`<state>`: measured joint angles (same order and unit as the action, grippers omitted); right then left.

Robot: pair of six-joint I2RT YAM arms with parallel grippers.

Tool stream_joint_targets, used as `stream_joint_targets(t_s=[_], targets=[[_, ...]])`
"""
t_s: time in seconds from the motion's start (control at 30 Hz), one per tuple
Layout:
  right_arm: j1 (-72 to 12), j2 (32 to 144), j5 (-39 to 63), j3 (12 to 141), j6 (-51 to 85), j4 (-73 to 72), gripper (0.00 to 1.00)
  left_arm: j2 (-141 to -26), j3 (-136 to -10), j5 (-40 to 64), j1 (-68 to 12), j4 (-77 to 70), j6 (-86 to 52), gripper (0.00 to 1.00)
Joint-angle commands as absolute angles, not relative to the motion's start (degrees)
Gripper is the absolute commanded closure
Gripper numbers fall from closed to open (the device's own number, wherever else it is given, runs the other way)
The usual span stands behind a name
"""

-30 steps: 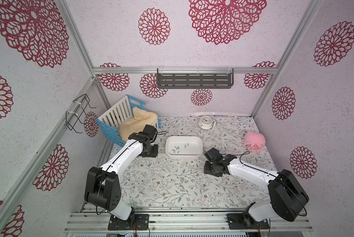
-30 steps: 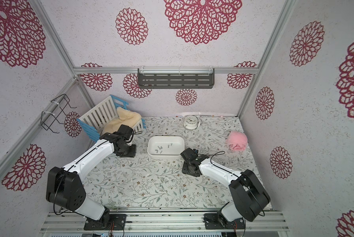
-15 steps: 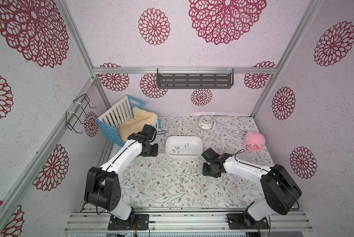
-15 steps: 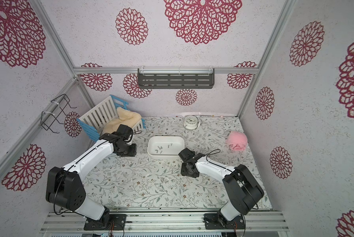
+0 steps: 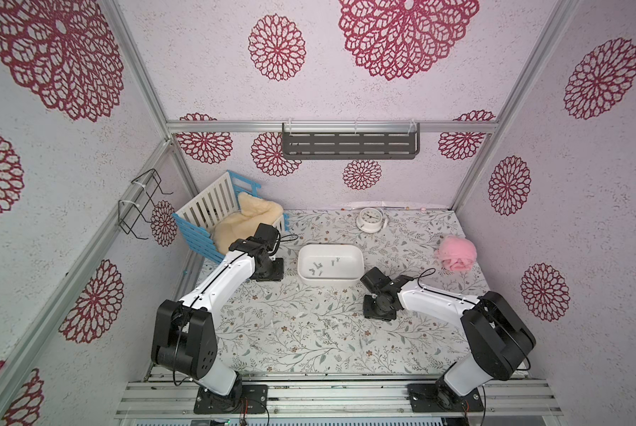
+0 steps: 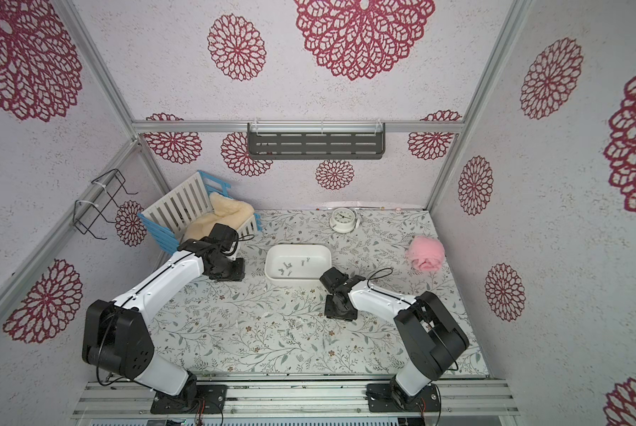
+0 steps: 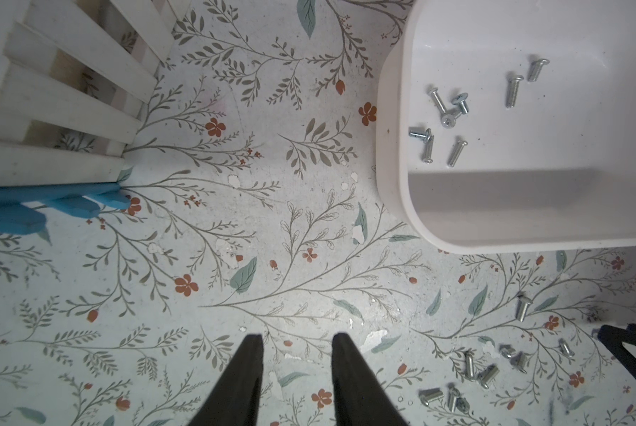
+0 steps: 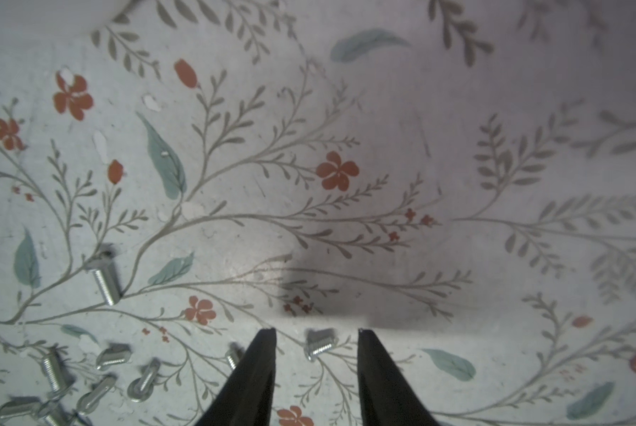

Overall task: Put the screws on the desktop into the storage box
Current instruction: Pick up the screw from the center of the board.

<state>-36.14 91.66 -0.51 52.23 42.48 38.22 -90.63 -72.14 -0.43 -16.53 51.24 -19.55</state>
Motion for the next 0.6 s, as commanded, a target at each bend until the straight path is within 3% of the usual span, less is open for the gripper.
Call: stream_joint_targets(t_s=[0.0,0.57], targets=[[-36.5,92.0,0.0,53.4,40.9,38.7,0.60,-90.3,-71.4,0.3,-16.0,50.1,-19.6,0.63],[-36.8,93.0,-0.2,52.9,40.7,39.7,0.64,-90.4,-71.2,0.6,-15.9,50.1,-19.7,0.63]])
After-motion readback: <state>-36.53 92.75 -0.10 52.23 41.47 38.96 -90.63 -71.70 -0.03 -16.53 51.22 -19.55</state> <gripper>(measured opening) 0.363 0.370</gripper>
